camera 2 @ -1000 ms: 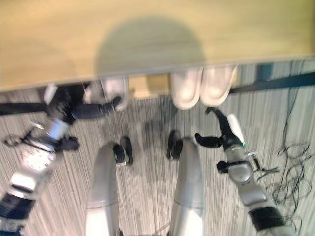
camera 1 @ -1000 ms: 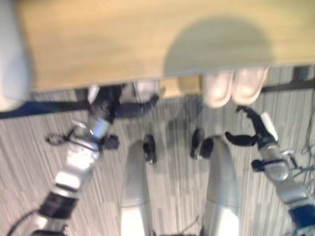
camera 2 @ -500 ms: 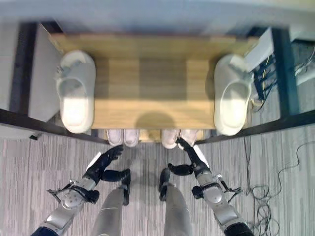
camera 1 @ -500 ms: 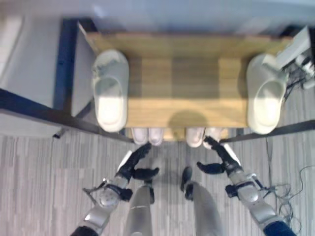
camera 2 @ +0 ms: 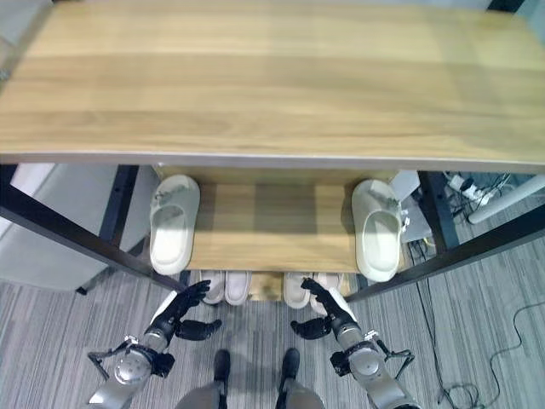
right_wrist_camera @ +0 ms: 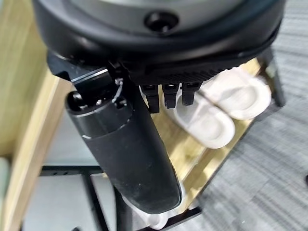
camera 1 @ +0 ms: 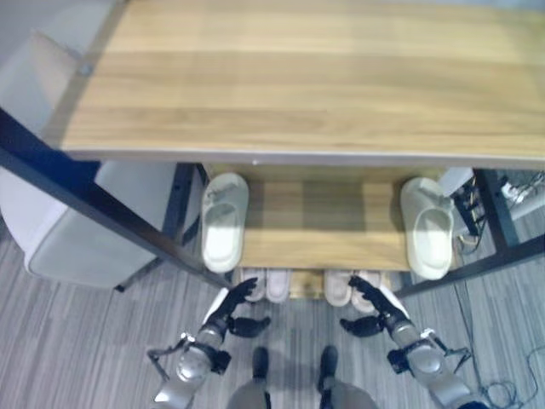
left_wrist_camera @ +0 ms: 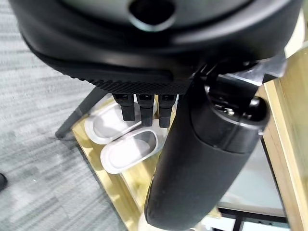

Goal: Arrange the slippers neatly on the shoe rack.

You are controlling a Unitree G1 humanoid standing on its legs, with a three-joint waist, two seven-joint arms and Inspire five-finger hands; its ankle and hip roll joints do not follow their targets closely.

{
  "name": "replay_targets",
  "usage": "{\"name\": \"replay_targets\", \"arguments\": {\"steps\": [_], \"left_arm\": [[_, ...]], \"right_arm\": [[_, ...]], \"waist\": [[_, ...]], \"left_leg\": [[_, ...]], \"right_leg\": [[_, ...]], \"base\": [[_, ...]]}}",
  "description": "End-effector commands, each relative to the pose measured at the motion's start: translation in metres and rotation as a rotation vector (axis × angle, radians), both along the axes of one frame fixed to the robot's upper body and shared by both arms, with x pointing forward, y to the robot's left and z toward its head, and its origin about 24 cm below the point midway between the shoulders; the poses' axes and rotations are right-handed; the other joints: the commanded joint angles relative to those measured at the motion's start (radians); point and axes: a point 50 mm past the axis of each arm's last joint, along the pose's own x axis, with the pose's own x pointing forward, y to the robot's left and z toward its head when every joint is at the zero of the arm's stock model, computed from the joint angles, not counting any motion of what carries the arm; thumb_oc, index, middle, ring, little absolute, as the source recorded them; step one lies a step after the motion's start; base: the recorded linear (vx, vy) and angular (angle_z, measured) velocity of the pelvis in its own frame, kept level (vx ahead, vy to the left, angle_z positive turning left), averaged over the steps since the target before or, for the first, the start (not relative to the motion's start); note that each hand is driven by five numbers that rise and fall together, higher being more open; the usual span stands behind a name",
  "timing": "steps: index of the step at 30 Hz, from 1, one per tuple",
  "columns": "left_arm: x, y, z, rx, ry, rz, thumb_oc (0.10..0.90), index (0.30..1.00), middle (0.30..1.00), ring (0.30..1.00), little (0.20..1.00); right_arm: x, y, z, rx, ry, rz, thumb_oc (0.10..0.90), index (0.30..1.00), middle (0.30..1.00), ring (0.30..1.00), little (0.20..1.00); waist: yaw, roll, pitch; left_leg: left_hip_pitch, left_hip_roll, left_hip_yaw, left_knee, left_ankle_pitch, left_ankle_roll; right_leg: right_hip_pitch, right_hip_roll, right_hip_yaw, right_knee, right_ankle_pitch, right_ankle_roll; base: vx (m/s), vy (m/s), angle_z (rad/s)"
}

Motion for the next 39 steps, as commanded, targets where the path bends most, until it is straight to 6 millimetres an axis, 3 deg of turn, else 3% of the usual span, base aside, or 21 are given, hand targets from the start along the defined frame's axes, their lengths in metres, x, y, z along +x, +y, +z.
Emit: {"name": "replay_targets", "arguments": {"steps": [1,4,7,11,12,13,16,17,22,24,31,35,39], "left_arm": [[0.001,-0.007,-0.005,0.025,-0.007,-0.036,0.800,0.900,0.900,0.900,0.900],[-0.005,-0.008,-0.012,0.031,0.029,-0.029,0.800,0.900,0.900,0.900,0.900],[-0.016,-0.006,-0.026,0.063,0.100,-0.004,0.800,0.900,0.900,0.900,0.900],[-0.028,-0.007,-0.041,0.106,0.181,-0.023,0.800,0.900,0.900,0.900,0.900],[-0.028,-0.008,-0.041,0.106,0.181,-0.023,0.800,0.900,0.900,0.900,0.900],[-0.033,-0.007,-0.048,0.127,0.219,-0.013,0.800,0.900,0.900,0.900,0.900],[-0.036,-0.008,-0.052,0.138,0.241,-0.010,0.800,0.900,0.900,0.900,0.900],[-0.043,-0.009,-0.059,0.133,0.281,0.014,0.800,0.900,0.900,0.900,0.900],[-0.051,-0.010,-0.066,0.135,0.325,0.038,0.800,0.900,0.900,0.900,0.900],[-0.055,-0.012,-0.069,0.132,0.342,0.049,0.800,0.900,0.900,0.900,0.900],[-0.064,-0.014,-0.073,0.143,0.373,0.038,0.800,0.900,0.900,0.900,0.900],[-0.070,-0.012,-0.076,0.151,0.403,0.027,0.800,0.900,0.900,0.900,0.900],[-0.074,-0.012,-0.079,0.162,0.428,0.015,0.800,0.900,0.900,0.900,0.900]], "right_arm": [[0.000,0.015,0.002,0.069,-0.022,0.065,0.800,0.900,0.900,0.900,0.900],[-0.001,0.025,0.004,0.096,-0.020,0.102,0.800,0.900,0.900,0.900,0.900],[0.002,0.045,0.017,0.183,-0.060,0.176,0.800,0.900,0.900,0.900,0.900],[0.010,0.065,0.052,0.278,-0.179,0.301,0.800,0.900,0.900,0.900,0.900],[0.010,0.065,0.053,0.277,-0.179,0.302,0.800,0.900,0.900,0.900,0.900],[0.014,0.073,0.071,0.330,-0.243,0.346,0.800,0.900,0.900,0.900,0.900],[0.018,0.080,0.089,0.371,-0.305,0.390,0.800,0.900,0.900,0.900,0.900],[0.022,0.086,0.106,0.407,-0.368,0.415,0.800,0.900,0.900,0.900,0.900],[0.030,0.084,0.133,0.380,-0.507,0.407,0.800,0.900,0.900,0.900,0.900],[0.034,0.079,0.140,0.332,-0.571,0.371,0.800,0.900,0.900,0.900,0.900],[0.059,0.042,0.182,-0.178,-0.922,0.236,0.800,0.900,0.900,0.900,0.900],[0.073,0.019,0.189,-0.487,-0.984,0.190,0.800,0.900,0.900,0.900,0.900],[0.083,0.002,0.187,-0.644,-0.974,0.149,0.800,0.900,0.900,0.900,0.900]], "waist": [[0.022,-0.016,-0.084],[0.026,-0.016,-0.095],[0.031,-0.018,-0.112],[0.036,-0.022,-0.120],[0.036,-0.021,-0.119],[0.037,-0.023,-0.127],[0.038,-0.022,-0.131],[0.038,-0.022,-0.135],[0.039,-0.021,-0.141],[0.039,-0.021,-0.146],[0.047,-0.028,-0.154],[0.056,-0.037,-0.154],[0.060,-0.043,-0.154]], "left_leg": [[-0.001,0.005,0.019,-0.032,0.006,-0.047],[0.017,0.002,0.019,-0.032,0.001,-0.048],[0.055,0.002,0.022,-0.032,-0.010,-0.050],[0.083,0.006,0.028,-0.032,-0.020,-0.050],[0.084,0.006,0.028,-0.032,-0.020,-0.050],[0.093,0.008,0.031,-0.032,-0.024,-0.051],[0.102,0.009,0.035,-0.032,-0.026,-0.052],[0.105,0.012,0.036,-0.032,-0.027,-0.052],[0.111,0.014,0.039,-0.032,-0.030,-0.051],[0.113,0.014,0.040,-0.032,-0.033,-0.050],[0.114,0.016,0.034,-0.032,-0.044,-0.043],[0.112,0.014,0.031,-0.032,-0.049,-0.041],[0.110,0.014,0.029,-0.032,-0.051,-0.041]], "right_leg": [[0.029,-0.028,0.003,0.050,-0.087,0.069],[0.055,-0.026,-0.001,0.038,-0.091,0.068],[0.100,-0.023,0.001,0.019,-0.094,0.068],[0.126,-0.018,0.010,0.013,-0.101,0.067],[0.127,-0.018,0.010,0.013,-0.102,0.067],[0.136,-0.017,0.012,0.010,-0.104,0.067],[0.144,-0.015,0.014,0.008,-0.105,0.066],[0.145,-0.014,0.018,0.008,-0.107,0.065],[0.150,-0.011,0.019,0.006,-0.107,0.064],[0.153,-0.011,0.021,0.005,-0.107,0.065],[0.158,-0.010,0.015,0.001,-0.111,0.070],[0.160,-0.012,0.011,0.001,-0.113,0.073],[0.159,-0.013,0.006,0.001,-0.113,0.074]], "base": [[0.09,0.018,-0.08],[0.07,0.010,0.00],[0.08,0.004,0.03],[0.03,0.000,0.00],[0.04,-0.008,-0.02],[0.04,-0.007,-0.02],[0.02,-0.002,-0.01],[0.00,0.000,0.00],[0.01,0.002,0.00],[0.02,0.007,0.00],[0.01,0.006,0.00],[0.00,0.000,0.00],[0.00,0.010,0.00]]}}
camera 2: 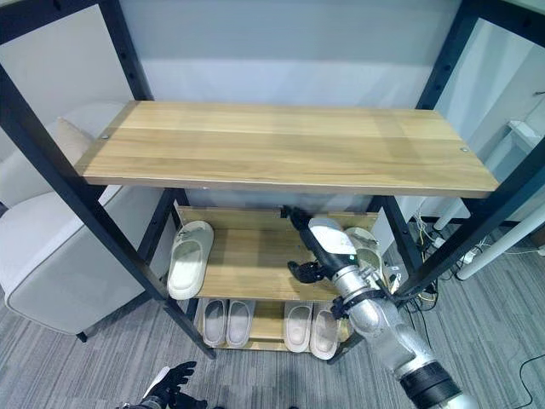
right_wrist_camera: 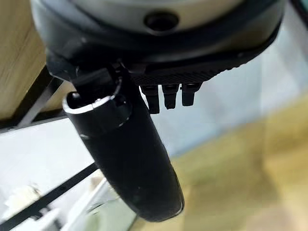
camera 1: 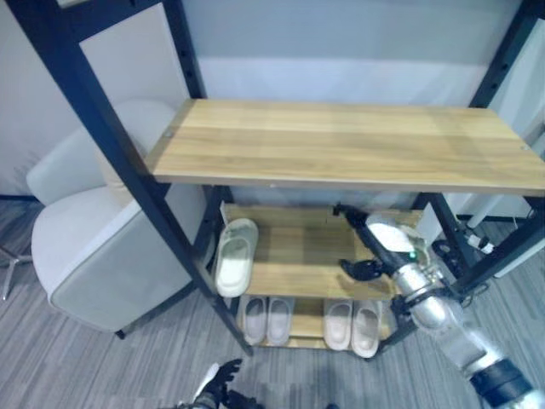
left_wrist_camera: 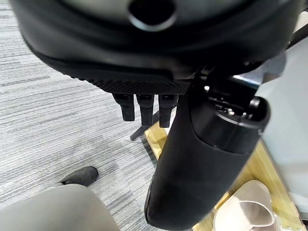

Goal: Arrange the slippers neatly on the shoe rack.

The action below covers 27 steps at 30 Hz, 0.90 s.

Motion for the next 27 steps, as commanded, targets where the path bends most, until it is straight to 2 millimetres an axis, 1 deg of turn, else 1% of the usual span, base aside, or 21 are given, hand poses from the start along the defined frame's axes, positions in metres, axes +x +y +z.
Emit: {"name": "replay_targets", "arguments": {"steps": [1,2,3,4,5,8,10,11,12,14,19,20,22,23,25,27], "left_arm": [[0.007,-0.014,-0.004,0.001,0.005,-0.091,0.800,0.900,0.900,0.900,0.900],[0.007,-0.014,-0.004,0.001,0.005,-0.092,0.800,0.900,0.900,0.900,0.900],[0.006,-0.011,-0.005,0.010,0.017,-0.088,0.800,0.900,0.900,0.900,0.900],[0.006,-0.012,-0.005,0.010,0.017,-0.088,0.800,0.900,0.900,0.900,0.900],[0.004,-0.009,-0.006,0.013,0.032,-0.077,0.800,0.900,0.900,0.900,0.900],[0.001,-0.007,-0.008,0.021,0.047,-0.078,0.800,0.900,0.900,0.900,0.900],[0.001,-0.006,-0.008,0.022,0.052,-0.077,0.800,0.900,0.900,0.900,0.900],[-0.002,-0.005,-0.009,0.029,0.069,-0.077,0.800,0.900,0.900,0.900,0.900],[-0.002,-0.005,-0.009,0.028,0.069,-0.077,0.800,0.900,0.900,0.900,0.900],[-0.006,-0.004,-0.011,0.031,0.085,-0.081,0.800,0.900,0.900,0.900,0.900],[-0.008,-0.003,-0.012,0.035,0.102,-0.080,0.800,0.900,0.900,0.900,0.900],[-0.008,-0.002,-0.012,0.037,0.104,-0.078,0.800,0.900,0.900,0.900,0.900],[-0.009,-0.002,-0.012,0.037,0.106,-0.076,0.800,0.900,0.900,0.900,0.900],[-0.009,-0.002,-0.012,0.040,0.107,-0.075,0.800,0.900,0.900,0.900,0.900],[-0.009,0.000,-0.012,0.044,0.110,-0.073,0.800,0.900,0.900,0.900,0.900],[-0.009,0.000,-0.012,0.044,0.110,-0.070,0.800,0.900,0.900,0.900,0.900]], "right_arm": [[0.025,-0.017,0.045,-0.109,-0.248,-0.080,0.800,0.900,0.900,0.900,0.900],[0.026,-0.017,0.045,-0.110,-0.249,-0.080,0.800,0.900,0.900,0.900,0.900],[0.029,-0.029,0.044,-0.175,-0.245,-0.126,0.800,0.900,0.900,0.900,0.900],[0.029,-0.029,0.044,-0.176,-0.246,-0.127,0.800,0.900,0.900,0.900,0.900],[0.031,-0.038,0.044,-0.224,-0.237,-0.156,0.800,0.900,0.900,0.900,0.900],[0.034,-0.056,0.041,-0.316,-0.205,-0.210,0.800,0.900,0.900,0.900,0.900],[0.035,-0.060,0.041,-0.337,-0.202,-0.218,0.800,0.900,0.900,0.900,0.900],[0.036,-0.068,0.042,-0.383,-0.190,-0.241,0.800,0.900,0.900,0.900,0.900],[0.036,-0.068,0.042,-0.383,-0.190,-0.241,0.800,0.900,0.900,0.900,0.900],[0.039,-0.078,0.041,-0.441,-0.169,-0.273,0.800,0.900,0.900,0.900,0.900],[0.043,-0.085,0.043,-0.481,-0.158,-0.295,0.800,0.900,0.900,0.900,0.900],[0.044,-0.091,0.041,-0.501,-0.138,-0.317,0.800,0.900,0.900,0.900,0.900],[0.045,-0.093,0.040,-0.510,-0.130,-0.327,0.800,0.900,0.900,0.900,0.900],[0.045,-0.099,0.038,-0.523,-0.116,-0.349,0.800,0.900,0.900,0.900,0.900],[0.046,-0.104,0.030,-0.561,-0.067,-0.364,0.800,0.900,0.900,0.900,0.900],[0.047,-0.105,0.029,-0.567,-0.063,-0.367,0.800,0.900,0.900,0.900,0.900]], "waist": [[0.034,-0.035,-0.028],[0.034,-0.035,-0.028],[0.034,-0.041,-0.027],[0.034,-0.040,-0.027],[0.035,-0.046,-0.028],[0.035,-0.052,-0.027],[0.035,-0.052,-0.027],[0.034,-0.054,-0.027],[0.034,-0.053,-0.027],[0.034,-0.053,-0.025],[0.035,-0.054,-0.023],[0.034,-0.055,-0.023],[0.034,-0.055,-0.022],[0.034,-0.057,-0.020],[0.036,-0.061,-0.018],[0.036,-0.062,-0.018]], "left_leg": [[0.006,0.014,0.020,-0.008,-0.061,-0.038],[0.006,0.013,0.020,-0.008,-0.061,-0.038],[0.003,0.014,0.020,-0.008,-0.062,-0.038],[0.003,0.014,0.020,-0.008,-0.062,-0.038],[0.001,0.013,0.019,-0.008,-0.064,-0.038],[-0.005,0.011,0.020,-0.008,-0.065,-0.037],[-0.006,0.011,0.020,-0.008,-0.065,-0.037],[-0.008,0.009,0.021,-0.008,-0.066,-0.037],[-0.008,0.009,0.022,-0.008,-0.066,-0.036],[-0.011,0.007,0.024,-0.008,-0.067,-0.035],[-0.016,0.005,0.030,-0.008,-0.070,-0.034],[-0.016,0.004,0.031,-0.008,-0.072,-0.034],[-0.016,0.004,0.031,-0.008,-0.073,-0.033],[-0.017,0.004,0.031,-0.008,-0.074,-0.033],[-0.018,0.004,0.032,-0.008,-0.075,-0.033],[-0.018,0.004,0.032,-0.008,-0.075,-0.033]], "right_leg": [[0.065,-0.016,0.000,0.007,-0.104,0.069],[0.065,-0.016,0.000,0.007,-0.104,0.069],[0.063,-0.017,-0.002,0.007,-0.102,0.071],[0.062,-0.017,-0.002,0.007,-0.102,0.071],[0.060,-0.017,-0.002,0.006,-0.101,0.072],[0.053,-0.020,-0.002,0.006,-0.098,0.075],[0.051,-0.021,-0.001,0.006,-0.097,0.076],[0.049,-0.023,-0.002,0.006,-0.095,0.078],[0.049,-0.023,-0.001,0.006,-0.095,0.078],[0.043,-0.028,0.000,0.006,-0.090,0.082],[0.033,-0.032,0.004,0.006,-0.086,0.085],[0.030,-0.034,0.006,0.006,-0.085,0.086],[0.029,-0.034,0.007,0.006,-0.085,0.087],[0.027,-0.035,0.008,0.006,-0.085,0.087],[0.025,-0.037,0.008,0.006,-0.086,0.087],[0.025,-0.037,0.007,0.006,-0.085,0.087]], "base": [[0.00,0.000,0.00],[0.00,0.035,0.04],[0.00,0.017,0.04],[0.00,0.028,0.05],[0.01,0.021,0.04],[0.00,0.009,0.01],[0.00,0.000,0.00],[0.00,0.000,0.00],[0.02,0.034,0.00],[0.01,0.036,-0.02],[0.01,0.026,-0.05],[0.00,0.000,0.00],[0.00,0.000,0.00],[0.00,0.000,0.00],[0.02,0.010,0.00],[0.00,0.000,0.00]]}}
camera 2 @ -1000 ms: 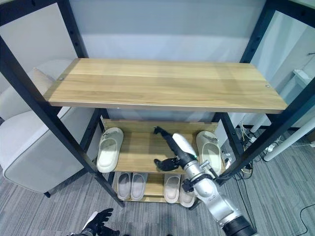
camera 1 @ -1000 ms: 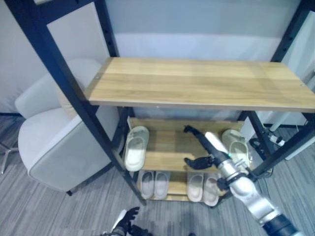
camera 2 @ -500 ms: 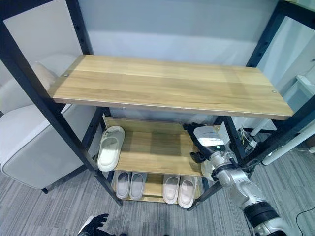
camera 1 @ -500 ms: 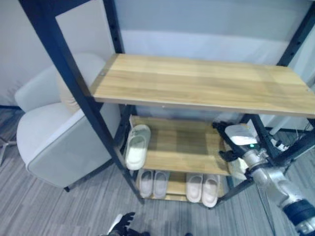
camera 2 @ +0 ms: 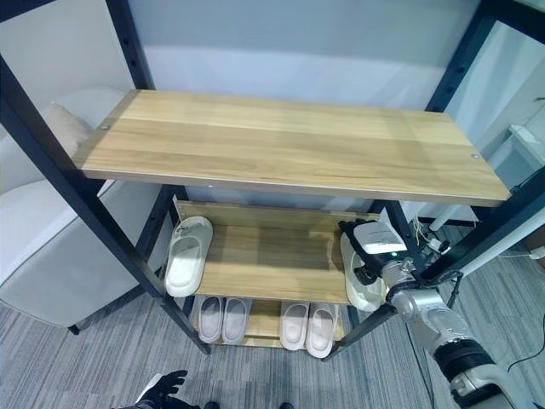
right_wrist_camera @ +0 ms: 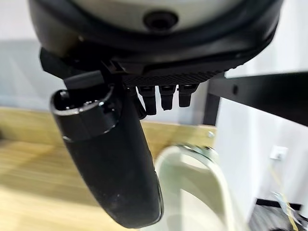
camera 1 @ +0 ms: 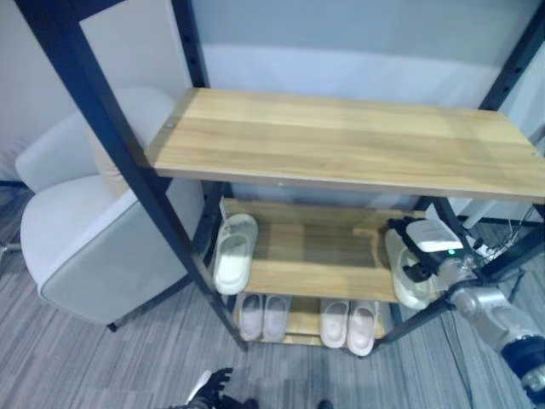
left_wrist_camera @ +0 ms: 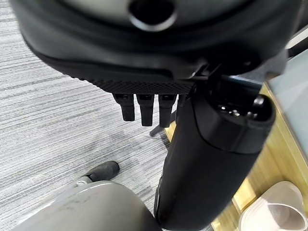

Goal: Arrange the slippers neatly on the shoe rack.

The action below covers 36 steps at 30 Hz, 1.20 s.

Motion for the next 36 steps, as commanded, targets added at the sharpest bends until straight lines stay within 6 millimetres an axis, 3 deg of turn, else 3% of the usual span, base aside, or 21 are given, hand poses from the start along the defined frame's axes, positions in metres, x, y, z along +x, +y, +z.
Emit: {"name": "replay_targets", "arguments": {"steps": [1,6,8,12,21,32,36], "left_arm": [[-0.004,-0.013,-0.006,-0.008,0.041,-0.079,0.800,0.900,0.900,0.900,0.900],[-0.002,-0.015,-0.006,-0.010,0.036,-0.086,0.800,0.900,0.900,0.900,0.900],[-0.001,-0.016,-0.005,-0.014,0.031,-0.090,0.800,0.900,0.900,0.900,0.900],[0.000,-0.017,-0.005,-0.013,0.027,-0.091,0.800,0.900,0.900,0.900,0.900],[-0.005,-0.015,-0.007,-0.007,0.042,-0.067,0.800,0.900,0.900,0.900,0.900],[-0.005,-0.016,-0.007,-0.012,0.035,-0.042,0.800,0.900,0.900,0.900,0.900],[-0.005,-0.013,-0.006,-0.001,0.028,-0.037,0.800,0.900,0.900,0.900,0.900]], "right_arm": [[0.029,-0.004,0.058,-0.073,-0.217,0.008,0.800,0.900,0.900,0.900,0.900],[0.033,-0.010,0.051,-0.096,-0.174,-0.031,0.800,0.900,0.900,0.900,0.900],[0.035,-0.015,0.050,-0.105,-0.164,-0.057,0.756,0.834,0.834,0.834,0.834],[0.041,-0.013,0.047,-0.096,-0.141,-0.069,0.400,0.300,0.300,0.300,0.300],[0.045,0.004,0.044,-0.031,-0.148,-0.031,0.400,0.300,0.300,0.300,0.300],[0.045,0.051,0.051,0.120,-0.233,0.124,0.400,0.300,0.300,0.300,0.300],[0.049,0.080,0.059,0.176,-0.284,0.217,0.400,0.300,0.300,0.300,0.300]], "waist": [[0.033,-0.025,-0.017],[0.035,-0.029,-0.015],[0.036,-0.030,-0.014],[0.043,-0.035,-0.010],[0.046,-0.035,-0.013],[0.059,-0.035,-0.008],[0.081,-0.039,0.000]], "left_leg": [[0.006,0.006,0.029,-0.007,-0.073,-0.033],[0.000,0.005,0.026,-0.007,-0.071,-0.033],[-0.003,0.005,0.026,-0.007,-0.070,-0.034],[-0.007,0.005,0.021,-0.007,-0.068,-0.035],[0.000,0.007,0.019,-0.007,-0.073,-0.034],[0.014,0.006,0.016,-0.007,-0.079,-0.028],[0.012,0.007,0.011,-0.007,-0.079,-0.028]], "right_leg": [[0.048,-0.035,0.006,0.001,-0.084,0.084],[0.045,-0.034,0.006,0.001,-0.086,0.083],[0.043,-0.034,0.004,0.001,-0.087,0.082],[0.041,-0.034,0.000,0.001,-0.088,0.082],[0.044,-0.034,-0.001,0.001,-0.092,0.080],[0.058,-0.034,-0.003,0.001,-0.093,0.077],[0.058,-0.035,-0.010,0.001,-0.094,0.075]], "base": [[0.00,0.000,0.00],[0.00,0.000,0.00],[0.00,0.000,0.00],[0.00,-0.001,0.01],[0.01,0.002,0.02],[0.01,0.002,-0.01],[0.00,-0.001,0.01]]}}
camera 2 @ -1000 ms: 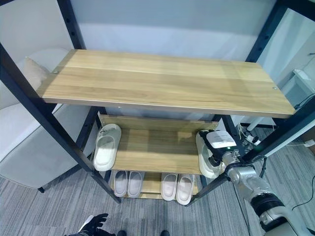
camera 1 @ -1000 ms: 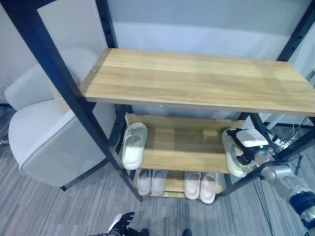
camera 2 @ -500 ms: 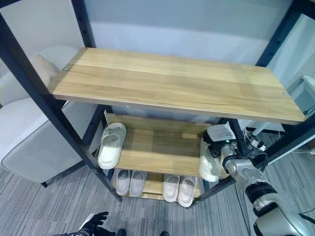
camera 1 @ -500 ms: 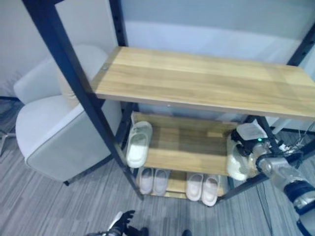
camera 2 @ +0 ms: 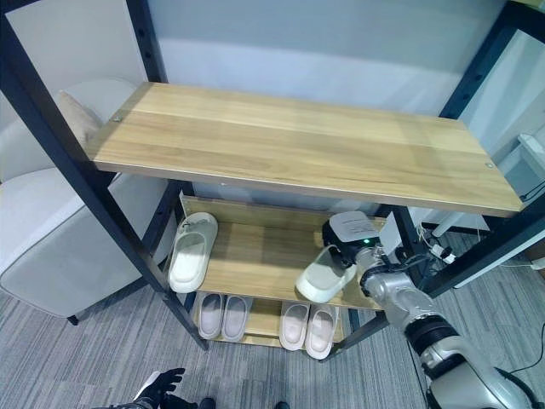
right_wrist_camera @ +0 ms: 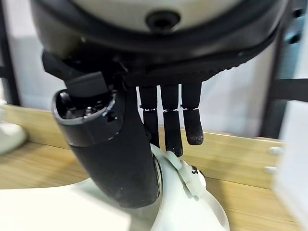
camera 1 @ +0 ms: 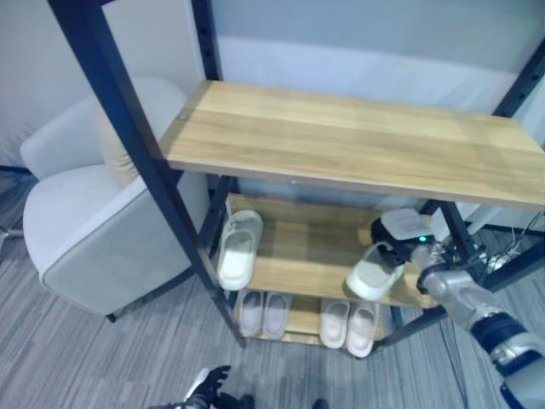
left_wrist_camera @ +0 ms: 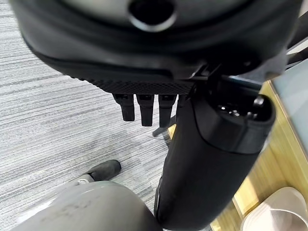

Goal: Arrange the slippers neatly on the shoe rack.

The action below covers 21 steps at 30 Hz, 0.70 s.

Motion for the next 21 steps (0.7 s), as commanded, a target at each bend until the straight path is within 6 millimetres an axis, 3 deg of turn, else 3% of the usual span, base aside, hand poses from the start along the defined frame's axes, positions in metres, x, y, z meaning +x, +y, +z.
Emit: {"name": "replay_targets", "arguments": {"steps": [1,8,21], "left_arm": [[-0.009,-0.015,-0.007,-0.012,0.031,-0.037,0.800,0.900,0.900,0.900,0.900],[-0.010,-0.009,-0.006,0.007,0.023,-0.018,0.800,0.900,0.900,0.900,0.900],[-0.009,-0.009,-0.005,0.012,0.007,0.009,0.800,0.900,0.900,0.900,0.900]], "right_arm": [[0.019,0.024,0.055,0.117,-0.234,0.081,0.400,0.300,0.300,0.300,0.300],[0.029,0.055,0.074,0.122,-0.306,0.185,0.400,0.300,0.300,0.300,0.300],[0.043,0.080,0.098,0.086,-0.405,0.249,0.400,0.300,0.300,0.300,0.300]], "waist": [[0.057,-0.016,0.002],[0.107,-0.027,0.019],[0.174,-0.044,0.049]], "left_leg": [[0.025,0.007,0.031,-0.008,-0.084,-0.026],[-0.001,0.006,0.003,-0.008,-0.070,-0.031],[-0.053,0.001,-0.053,-0.008,-0.046,-0.036]], "right_leg": [[0.063,-0.035,0.001,0.000,-0.097,0.075],[0.055,-0.037,-0.030,0.000,-0.098,0.073],[0.037,-0.042,-0.087,0.001,-0.097,0.070]], "base": [[-0.01,-0.003,0.05],[-0.01,-0.006,0.12],[0.00,-0.008,0.19]]}}
